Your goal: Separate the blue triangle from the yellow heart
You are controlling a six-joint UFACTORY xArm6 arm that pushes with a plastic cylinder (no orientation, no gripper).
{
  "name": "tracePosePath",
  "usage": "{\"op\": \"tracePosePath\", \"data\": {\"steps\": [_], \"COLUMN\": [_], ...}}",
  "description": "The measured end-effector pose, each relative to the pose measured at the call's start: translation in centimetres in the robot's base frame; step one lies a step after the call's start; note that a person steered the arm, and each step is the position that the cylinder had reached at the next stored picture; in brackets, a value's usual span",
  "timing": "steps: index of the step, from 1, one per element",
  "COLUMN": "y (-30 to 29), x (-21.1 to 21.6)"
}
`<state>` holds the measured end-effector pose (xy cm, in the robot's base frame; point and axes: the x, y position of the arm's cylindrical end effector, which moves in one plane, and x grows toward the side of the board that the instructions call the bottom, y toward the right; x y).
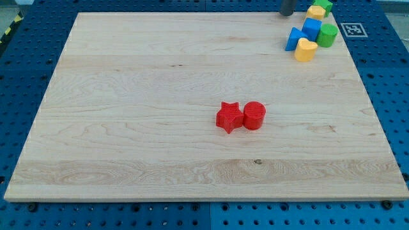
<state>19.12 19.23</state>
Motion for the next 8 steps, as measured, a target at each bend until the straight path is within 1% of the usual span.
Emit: {"op": "tracePosePath", "data": {"steps": [1,2,3,4,5,6,7,8], "y": [0.3,0.0,1.3,1.2,-1.2,-5.3,-9.3,-10.1], "x": [0.5,3.2,5.9,6.0,7.4,8.6,8.3,14.3]}}
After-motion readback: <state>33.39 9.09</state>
